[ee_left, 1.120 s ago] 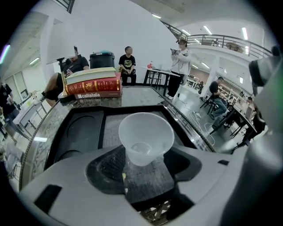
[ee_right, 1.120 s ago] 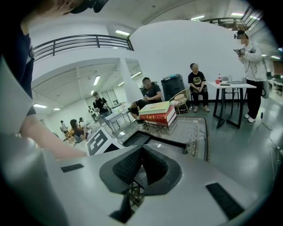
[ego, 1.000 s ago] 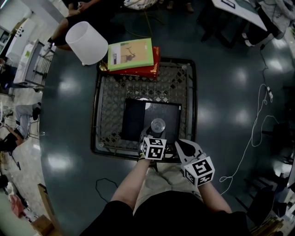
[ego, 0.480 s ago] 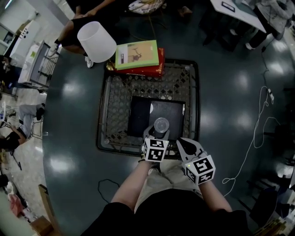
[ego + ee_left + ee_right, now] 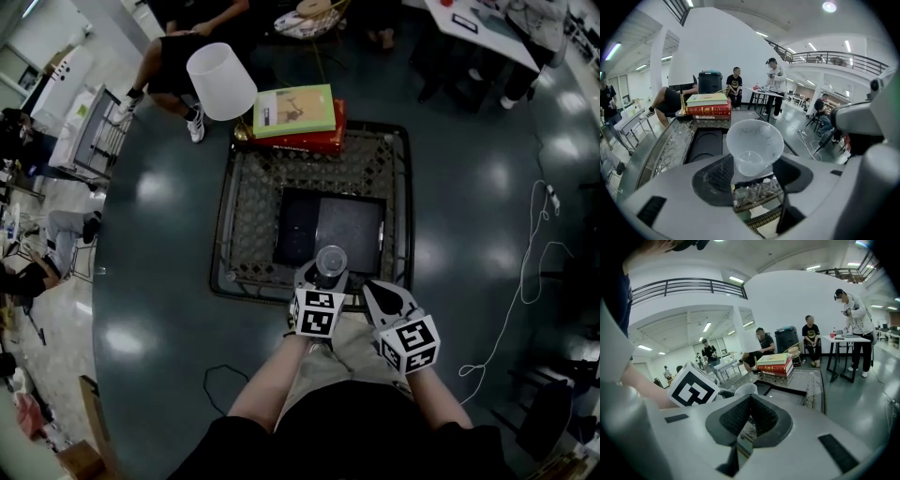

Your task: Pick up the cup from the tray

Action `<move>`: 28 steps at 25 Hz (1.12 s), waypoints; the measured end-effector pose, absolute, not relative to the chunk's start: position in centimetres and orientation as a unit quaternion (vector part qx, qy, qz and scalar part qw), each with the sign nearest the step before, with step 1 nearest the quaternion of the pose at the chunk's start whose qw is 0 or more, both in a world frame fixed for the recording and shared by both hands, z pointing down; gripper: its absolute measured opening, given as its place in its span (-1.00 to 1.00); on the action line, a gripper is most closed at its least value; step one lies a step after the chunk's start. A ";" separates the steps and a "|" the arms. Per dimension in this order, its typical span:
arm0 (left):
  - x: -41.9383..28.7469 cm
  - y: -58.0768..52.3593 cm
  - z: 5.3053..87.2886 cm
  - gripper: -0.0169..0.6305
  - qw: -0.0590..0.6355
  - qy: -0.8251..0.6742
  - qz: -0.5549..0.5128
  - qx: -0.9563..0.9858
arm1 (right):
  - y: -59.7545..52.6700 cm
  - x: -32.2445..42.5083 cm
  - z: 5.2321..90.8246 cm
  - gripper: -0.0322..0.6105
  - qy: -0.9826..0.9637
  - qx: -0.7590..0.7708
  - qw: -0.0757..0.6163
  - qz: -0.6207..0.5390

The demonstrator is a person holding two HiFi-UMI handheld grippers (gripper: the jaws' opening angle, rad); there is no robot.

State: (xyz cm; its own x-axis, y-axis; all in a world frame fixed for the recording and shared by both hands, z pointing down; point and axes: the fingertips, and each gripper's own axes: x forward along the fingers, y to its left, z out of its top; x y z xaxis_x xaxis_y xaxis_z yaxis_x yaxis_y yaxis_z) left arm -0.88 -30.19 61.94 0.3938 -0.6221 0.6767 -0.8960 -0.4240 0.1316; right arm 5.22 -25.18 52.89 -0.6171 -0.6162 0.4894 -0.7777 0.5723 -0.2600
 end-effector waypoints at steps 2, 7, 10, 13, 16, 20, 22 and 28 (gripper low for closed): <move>-1.2 -29.2 61.5 -0.13 0.246 -0.478 0.272 0.798 | -24.4 4.9 52.8 -0.86 -0.870 0.402 0.174 0.226; -2.0 -26.0 60.6 -0.13 0.255 -0.477 0.268 0.797 | -22.4 4.0 52.5 -0.86 -0.872 0.402 0.173 0.218; -2.7 -24.1 59.8 -0.13 0.260 -0.478 0.261 0.797 | -21.1 3.3 52.1 -0.86 -0.874 0.403 0.171 0.212; -3.4 -22.3 59.0 -0.13 0.259 -0.479 0.254 0.799 | -19.8 2.6 51.8 -0.86 -0.876 0.403 0.167 0.207; -4.2 -20.5 58.9 -0.13 0.258 -0.479 0.252 0.800 | -18.4 1.9 51.7 -0.86 -0.877 0.403 0.164 0.203; -5.4 -18.4 58.5 -0.13 0.258 -0.481 0.247 0.801 | -16.5 1.1 51.8 -0.86 -0.879 0.401 0.164 0.198; -5.9 -17.4 58.0 -0.13 0.258 -0.480 0.242 0.803 | -15.7 0.8 51.9 -0.86 -0.879 0.401 0.165 0.197; -7.5 -14.9 57.3 -0.13 0.263 -0.483 0.231 0.803 | -13.6 0.2 51.6 -0.86 -0.880 0.401 0.166 0.191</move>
